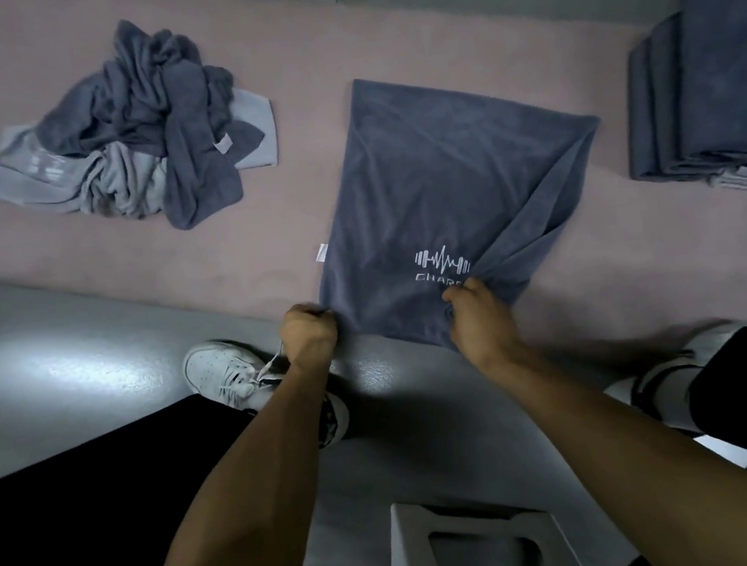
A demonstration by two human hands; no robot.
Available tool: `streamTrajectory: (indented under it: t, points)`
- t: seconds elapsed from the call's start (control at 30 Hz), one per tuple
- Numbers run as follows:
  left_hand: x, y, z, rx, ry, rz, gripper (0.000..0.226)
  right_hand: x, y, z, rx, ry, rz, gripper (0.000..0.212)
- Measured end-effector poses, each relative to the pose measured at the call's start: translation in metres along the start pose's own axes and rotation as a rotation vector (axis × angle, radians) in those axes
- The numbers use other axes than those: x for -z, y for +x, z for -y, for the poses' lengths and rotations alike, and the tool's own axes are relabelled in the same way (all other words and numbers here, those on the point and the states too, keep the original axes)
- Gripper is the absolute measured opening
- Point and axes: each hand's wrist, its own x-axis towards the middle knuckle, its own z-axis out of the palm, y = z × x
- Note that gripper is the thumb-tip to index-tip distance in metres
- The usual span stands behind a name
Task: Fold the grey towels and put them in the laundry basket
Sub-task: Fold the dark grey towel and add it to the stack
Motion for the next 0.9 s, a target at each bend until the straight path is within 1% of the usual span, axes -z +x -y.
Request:
streamTrajectory:
  t: [0.1, 0.17, 0.2, 0.3, 0.37, 0.4, 0.47, 0.57, 0.6, 0.67, 0.7, 0.77, 0.8, 0.9]
  points:
    - [0.001, -0.008, -0.005, -0.063, 0.055, -0.005, 0.020, 0.002, -0.002, -0.002, 0.023, -0.075, -0.007, 0.029]
    - [0.002, -0.015, -0.012, -0.107, 0.069, 0.010, 0.012, 0.006, -0.005, -0.006, 0.083, -0.132, -0.019, 0.026]
    - [0.003, -0.018, -0.015, -0.117, 0.059, 0.025, 0.009, 0.011, -0.007, -0.008, 0.096, -0.113, -0.043, 0.025]
    - [0.006, -0.031, -0.030, -0.110, -0.009, 0.090, 0.015, 0.032, -0.015, -0.018, 0.075, -0.041, -0.169, 0.024]
    - [0.014, -0.054, -0.054, -0.152, 0.054, 0.146, 0.021, 0.055, -0.025, -0.024, 0.025, 0.068, -0.261, 0.016]
    - [0.019, -0.066, -0.069, -0.177, 0.056, 0.160, 0.024, 0.067, -0.029, -0.027, 0.059, 0.088, -0.302, 0.019]
    - [0.032, -0.088, -0.101, -0.198, -0.017, 0.208, 0.024, 0.092, -0.040, -0.034, 0.094, 0.174, -0.407, 0.022]
    - [0.055, -0.119, -0.144, -0.231, -0.121, 0.285, 0.018, 0.138, -0.057, -0.039, 0.084, 0.311, -0.599, 0.012]
    - [0.063, -0.130, -0.158, -0.257, -0.137, 0.328, 0.015, 0.154, -0.064, -0.040, 0.094, 0.340, -0.677, 0.011]
    - [0.082, -0.159, -0.184, -0.334, -0.169, 0.395, 0.014, 0.186, -0.077, -0.039, 0.115, 0.378, -0.775, 0.014]
    - [0.090, -0.175, -0.197, -0.387, -0.246, 0.403, 0.013, 0.201, -0.085, -0.036, 0.122, 0.409, -0.825, 0.013]
    - [0.104, -0.198, -0.216, -0.455, -0.521, 0.403, 0.008, 0.228, -0.100, -0.030, 0.162, 0.491, -0.984, 0.014]
    - [0.110, -0.208, -0.222, -0.484, -0.606, 0.400, 0.006, 0.240, -0.108, -0.026, 0.167, 0.518, -1.045, 0.015]
    - [0.124, -0.230, -0.226, -0.570, -0.591, 0.376, 0.015, 0.263, -0.128, -0.021, 0.130, 0.471, -1.087, 0.015]
